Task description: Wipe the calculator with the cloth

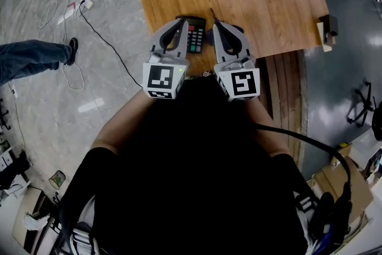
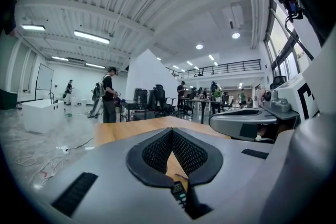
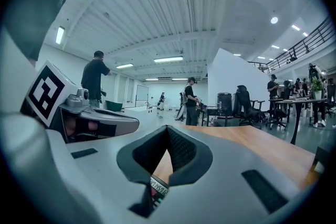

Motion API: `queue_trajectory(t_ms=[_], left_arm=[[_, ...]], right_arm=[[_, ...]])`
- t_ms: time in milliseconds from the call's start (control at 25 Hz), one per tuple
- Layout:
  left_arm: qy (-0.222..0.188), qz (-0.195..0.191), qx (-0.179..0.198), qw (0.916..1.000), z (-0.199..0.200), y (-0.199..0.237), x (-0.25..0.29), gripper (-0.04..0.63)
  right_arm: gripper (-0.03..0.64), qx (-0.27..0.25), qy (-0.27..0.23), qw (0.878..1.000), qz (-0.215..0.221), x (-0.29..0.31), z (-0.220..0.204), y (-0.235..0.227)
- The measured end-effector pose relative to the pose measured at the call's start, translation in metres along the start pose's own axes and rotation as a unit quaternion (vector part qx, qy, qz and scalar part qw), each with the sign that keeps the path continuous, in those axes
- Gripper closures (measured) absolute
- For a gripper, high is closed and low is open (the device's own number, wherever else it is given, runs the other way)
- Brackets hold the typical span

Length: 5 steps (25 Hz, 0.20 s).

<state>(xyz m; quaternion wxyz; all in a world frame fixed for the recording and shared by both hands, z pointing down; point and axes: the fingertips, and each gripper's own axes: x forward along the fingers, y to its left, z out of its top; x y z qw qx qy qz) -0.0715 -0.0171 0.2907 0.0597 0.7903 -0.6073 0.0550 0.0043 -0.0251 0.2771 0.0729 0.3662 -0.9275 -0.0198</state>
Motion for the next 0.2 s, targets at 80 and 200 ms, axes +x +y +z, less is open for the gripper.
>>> queue_trajectory(t_ms=[80, 200], left_arm=[[0.002, 0.0, -0.003, 1.0, 0.0006, 0.0017, 0.0007, 0.588], [0.003, -0.002, -0.004, 1.0, 0.002, 0.0035, 0.0029, 0.588]], right_arm=[[0.601, -0.001, 0.0, 1.0, 0.001, 0.0014, 0.0024, 0.0014], [0.601, 0.0, 0.0, 1.0, 0.001, 0.0043, 0.0048, 0.0023]])
